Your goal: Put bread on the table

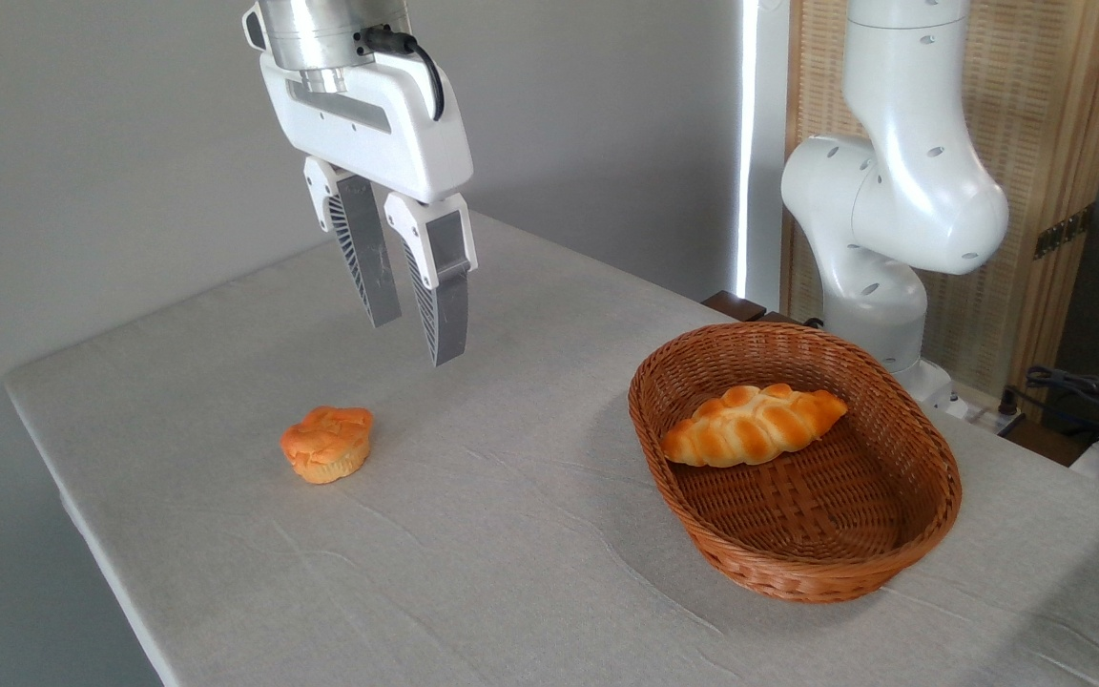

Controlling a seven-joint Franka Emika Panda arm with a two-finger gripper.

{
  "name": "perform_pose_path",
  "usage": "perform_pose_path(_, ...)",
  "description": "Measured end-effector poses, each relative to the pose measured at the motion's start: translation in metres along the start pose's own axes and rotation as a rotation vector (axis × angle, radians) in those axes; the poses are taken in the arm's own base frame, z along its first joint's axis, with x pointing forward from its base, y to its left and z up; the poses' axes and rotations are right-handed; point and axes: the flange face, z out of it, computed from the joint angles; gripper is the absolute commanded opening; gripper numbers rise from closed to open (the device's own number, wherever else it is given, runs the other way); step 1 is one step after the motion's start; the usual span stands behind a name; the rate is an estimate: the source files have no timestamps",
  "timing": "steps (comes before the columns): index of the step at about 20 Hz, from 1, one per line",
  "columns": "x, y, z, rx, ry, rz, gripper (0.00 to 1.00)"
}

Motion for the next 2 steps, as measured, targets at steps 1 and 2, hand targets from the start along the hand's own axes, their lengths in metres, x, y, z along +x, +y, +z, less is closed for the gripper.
perform_pose_path(1, -0.0002, -0.0002, 0.0000, 0.000, 0.000, -0.001, 1.00)
perform_pose_path(2, -0.0003, -0.0004, 0.0000, -0.002, 0.001, -0.004, 1.00)
